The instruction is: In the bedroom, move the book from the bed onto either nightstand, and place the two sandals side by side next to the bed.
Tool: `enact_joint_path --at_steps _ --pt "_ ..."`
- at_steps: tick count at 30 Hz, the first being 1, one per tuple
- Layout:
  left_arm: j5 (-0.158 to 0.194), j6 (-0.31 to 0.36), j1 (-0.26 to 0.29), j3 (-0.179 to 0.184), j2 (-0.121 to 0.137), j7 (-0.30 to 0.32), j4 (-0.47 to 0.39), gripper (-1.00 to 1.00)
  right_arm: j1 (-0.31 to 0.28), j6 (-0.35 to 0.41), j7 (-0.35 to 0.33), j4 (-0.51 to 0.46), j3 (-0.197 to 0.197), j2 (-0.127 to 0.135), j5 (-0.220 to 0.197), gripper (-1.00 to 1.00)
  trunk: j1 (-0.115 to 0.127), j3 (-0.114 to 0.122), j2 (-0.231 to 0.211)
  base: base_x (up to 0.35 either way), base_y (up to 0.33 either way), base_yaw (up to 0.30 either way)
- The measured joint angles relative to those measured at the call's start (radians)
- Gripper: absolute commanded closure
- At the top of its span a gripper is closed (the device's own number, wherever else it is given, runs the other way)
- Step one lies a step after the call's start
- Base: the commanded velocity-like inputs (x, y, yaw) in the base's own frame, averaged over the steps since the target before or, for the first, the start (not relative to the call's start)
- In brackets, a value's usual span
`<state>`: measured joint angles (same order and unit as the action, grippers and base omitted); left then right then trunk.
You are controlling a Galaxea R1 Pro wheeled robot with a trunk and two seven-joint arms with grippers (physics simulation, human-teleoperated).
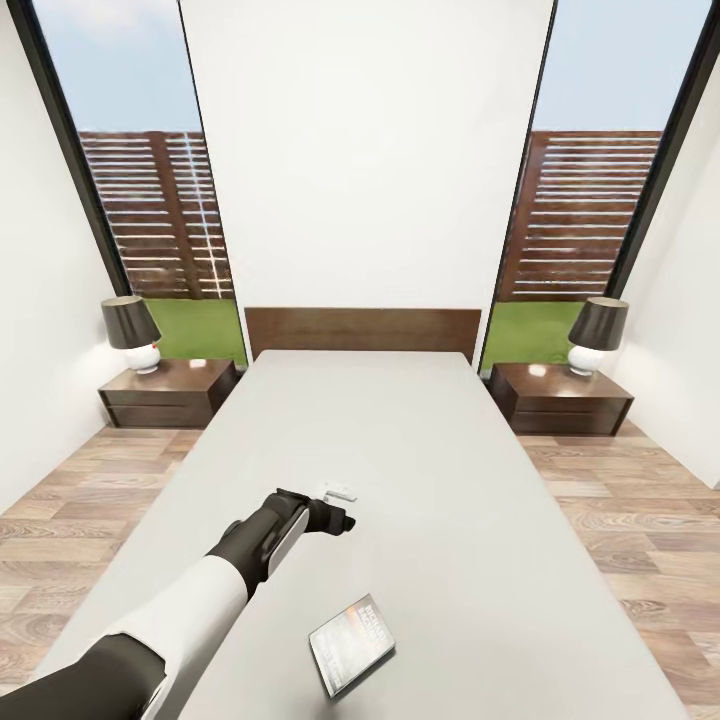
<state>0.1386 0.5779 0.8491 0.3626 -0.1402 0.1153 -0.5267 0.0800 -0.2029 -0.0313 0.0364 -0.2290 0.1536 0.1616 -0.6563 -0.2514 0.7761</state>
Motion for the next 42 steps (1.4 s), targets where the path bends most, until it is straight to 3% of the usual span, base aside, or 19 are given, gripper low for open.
enact_joint_path --at_steps 7,36,42 --pt "0.0 0.0 0.0 0.0 0.0 0.001 0.0 -1.0 0.007 0.0 0.0 0.0 0.0 -0.002 0.0 -1.0 0.0 0.0 0.0 0.0 0.0 0.0" --pt "0.0 -0.011 0.0 0.0 0.0 0.001 0.002 -1.0 0.042 0.0 0.0 0.0 0.0 -0.021 0.0 -1.0 -0.111 -0.091 0.203 0.0 0.0 0.0" --pt "0.0 -0.016 0.0 0.0 0.0 0.001 0.002 -1.0 0.043 0.0 0.0 0.0 0.0 -0.025 0.0 -1.0 -0.111 -0.091 0.203 0.0 0.0 0.0"
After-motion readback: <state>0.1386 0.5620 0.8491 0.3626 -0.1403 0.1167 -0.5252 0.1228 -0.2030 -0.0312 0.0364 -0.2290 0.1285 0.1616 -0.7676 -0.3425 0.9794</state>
